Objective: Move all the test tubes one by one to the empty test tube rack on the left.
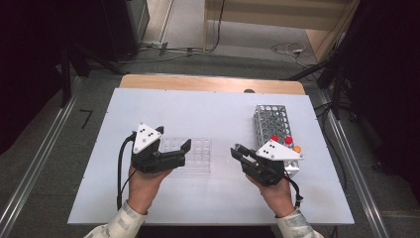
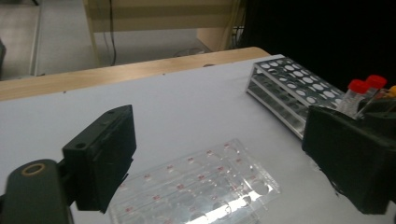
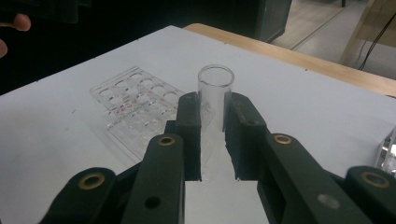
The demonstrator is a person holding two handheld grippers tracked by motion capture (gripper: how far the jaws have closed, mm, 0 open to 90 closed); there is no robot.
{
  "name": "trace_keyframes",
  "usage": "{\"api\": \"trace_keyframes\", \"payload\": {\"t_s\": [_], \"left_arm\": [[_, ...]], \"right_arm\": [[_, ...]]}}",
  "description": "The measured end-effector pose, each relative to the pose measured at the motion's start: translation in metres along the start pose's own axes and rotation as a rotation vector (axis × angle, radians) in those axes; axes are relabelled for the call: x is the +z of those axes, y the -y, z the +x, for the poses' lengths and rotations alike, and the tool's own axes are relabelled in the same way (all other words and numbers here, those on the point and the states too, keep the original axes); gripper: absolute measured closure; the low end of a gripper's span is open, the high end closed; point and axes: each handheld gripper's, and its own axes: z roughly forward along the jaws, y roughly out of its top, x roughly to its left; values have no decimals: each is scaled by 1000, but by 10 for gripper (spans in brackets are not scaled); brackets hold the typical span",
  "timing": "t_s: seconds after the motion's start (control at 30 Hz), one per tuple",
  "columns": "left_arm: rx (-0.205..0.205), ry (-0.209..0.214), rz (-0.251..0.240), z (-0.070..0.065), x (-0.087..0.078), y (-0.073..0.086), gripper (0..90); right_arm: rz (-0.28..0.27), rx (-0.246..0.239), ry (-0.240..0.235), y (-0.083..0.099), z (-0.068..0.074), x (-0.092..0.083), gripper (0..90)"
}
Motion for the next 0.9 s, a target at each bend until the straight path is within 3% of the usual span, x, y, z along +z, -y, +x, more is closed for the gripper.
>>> {"api": "trace_keyframes", "payload": {"t_s": [0.37,0.9], "left_arm": [[31,67,15,-19,11,-5,155],[53,111,19,-29,16,-14,238]], "right_arm": [[1,-19,-20,-6,11,13,736],[2,-42,-36,-13,24,32,736]]}}
